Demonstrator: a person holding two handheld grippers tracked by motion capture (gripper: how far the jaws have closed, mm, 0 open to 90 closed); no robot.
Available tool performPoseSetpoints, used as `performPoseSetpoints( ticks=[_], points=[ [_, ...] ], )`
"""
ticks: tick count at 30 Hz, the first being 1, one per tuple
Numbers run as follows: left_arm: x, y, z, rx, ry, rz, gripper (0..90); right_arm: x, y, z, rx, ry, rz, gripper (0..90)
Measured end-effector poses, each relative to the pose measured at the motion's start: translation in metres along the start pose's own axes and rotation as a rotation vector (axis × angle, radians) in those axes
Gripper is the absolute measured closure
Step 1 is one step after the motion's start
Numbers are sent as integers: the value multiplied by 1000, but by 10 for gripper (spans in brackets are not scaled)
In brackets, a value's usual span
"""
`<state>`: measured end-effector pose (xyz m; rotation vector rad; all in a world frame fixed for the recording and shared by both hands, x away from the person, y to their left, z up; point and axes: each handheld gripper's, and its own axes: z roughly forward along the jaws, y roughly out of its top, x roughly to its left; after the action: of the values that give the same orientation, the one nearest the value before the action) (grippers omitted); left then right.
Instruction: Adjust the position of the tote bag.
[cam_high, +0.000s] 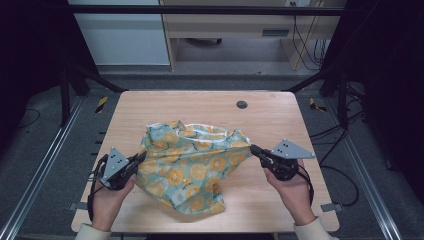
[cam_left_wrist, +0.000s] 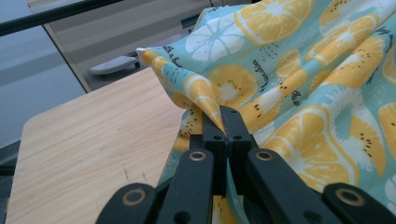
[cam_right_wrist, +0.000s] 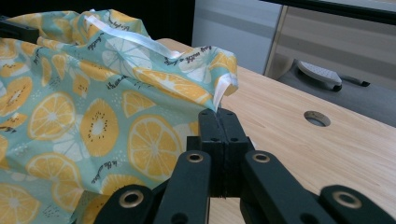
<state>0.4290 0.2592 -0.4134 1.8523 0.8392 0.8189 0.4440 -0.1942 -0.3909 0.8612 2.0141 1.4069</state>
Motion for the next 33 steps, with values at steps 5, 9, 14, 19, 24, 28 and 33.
performPoseSetpoints(
  ticks=[5,9,14,19,24,28,33],
  points=[
    [0,-7,-2,17,-3,-8,900,5,-6,3,12,3,3,900],
    [1,-10,-6,20,-6,-17,900,7,-9,6,24,13,-8,900],
    [0,-10,-12,4,-10,-28,900,8,-9,3,3,30,-3,900],
    [-2,-11,-19,-14,-5,-31,900,9,-9,2,-6,35,5,900],
    [-1,-15,-28,-27,-2,-51,900,17,-5,-3,-31,49,-7,900],
    [0,-18,-27,-23,-6,-61,900,20,-9,-4,-25,47,-24,900],
    [-1,-18,-29,-40,-13,-60,900,19,-9,-7,-37,58,-31,900]
  ],
)
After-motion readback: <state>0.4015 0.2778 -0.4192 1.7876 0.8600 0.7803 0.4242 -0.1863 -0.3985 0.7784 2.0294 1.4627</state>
